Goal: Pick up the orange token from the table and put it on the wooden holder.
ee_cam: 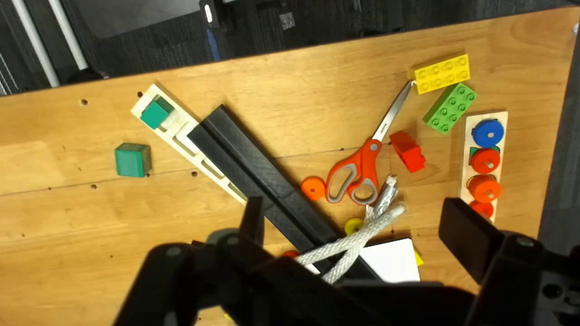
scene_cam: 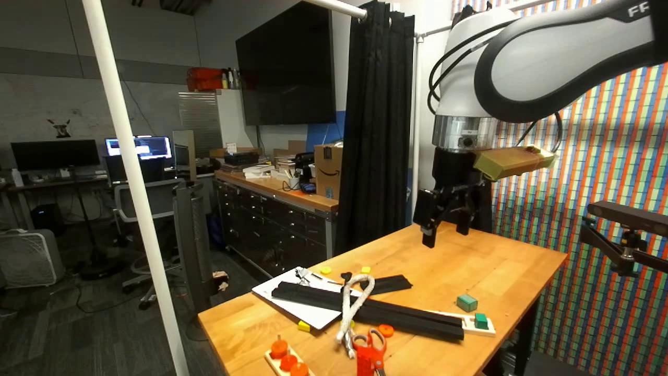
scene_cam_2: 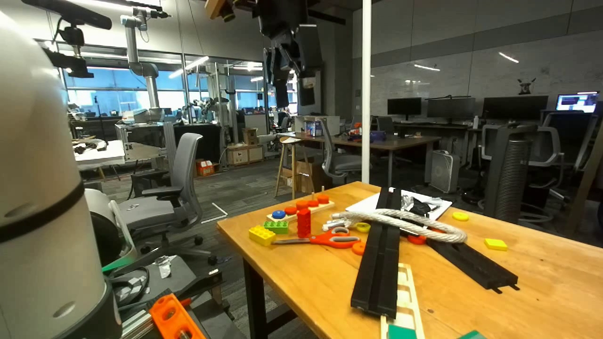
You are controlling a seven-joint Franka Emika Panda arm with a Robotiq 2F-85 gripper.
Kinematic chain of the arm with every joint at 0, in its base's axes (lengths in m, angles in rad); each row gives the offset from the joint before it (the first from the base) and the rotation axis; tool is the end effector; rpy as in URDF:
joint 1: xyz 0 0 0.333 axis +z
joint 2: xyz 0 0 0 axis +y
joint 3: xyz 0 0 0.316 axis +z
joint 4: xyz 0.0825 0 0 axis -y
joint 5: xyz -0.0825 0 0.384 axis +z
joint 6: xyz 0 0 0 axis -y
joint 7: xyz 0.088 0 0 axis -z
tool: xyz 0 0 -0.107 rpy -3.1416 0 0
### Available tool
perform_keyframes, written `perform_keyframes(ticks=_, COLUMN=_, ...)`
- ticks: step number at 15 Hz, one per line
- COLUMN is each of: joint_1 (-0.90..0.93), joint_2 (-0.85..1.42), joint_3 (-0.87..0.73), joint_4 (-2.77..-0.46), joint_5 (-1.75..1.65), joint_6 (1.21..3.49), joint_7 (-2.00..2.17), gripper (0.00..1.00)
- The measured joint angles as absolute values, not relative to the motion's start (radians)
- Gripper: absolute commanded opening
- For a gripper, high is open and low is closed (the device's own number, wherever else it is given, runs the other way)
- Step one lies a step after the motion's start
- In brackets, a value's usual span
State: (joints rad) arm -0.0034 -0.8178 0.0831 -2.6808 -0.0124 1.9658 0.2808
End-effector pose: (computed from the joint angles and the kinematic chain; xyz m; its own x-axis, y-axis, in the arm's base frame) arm 0.3152 0.0250 0.4795 0.9698 -0.2144 0.1165 -0.2205 -0.9745 0.0418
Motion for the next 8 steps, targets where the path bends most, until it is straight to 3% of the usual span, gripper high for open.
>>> perform_keyframes(ticks=8, joint_1=-0.005, joint_2=-0.927, joint_3=0.084, joint_4=-2.689, joint_5=0.029, joint_6=1.849, joint_7=0.323, gripper=1.00)
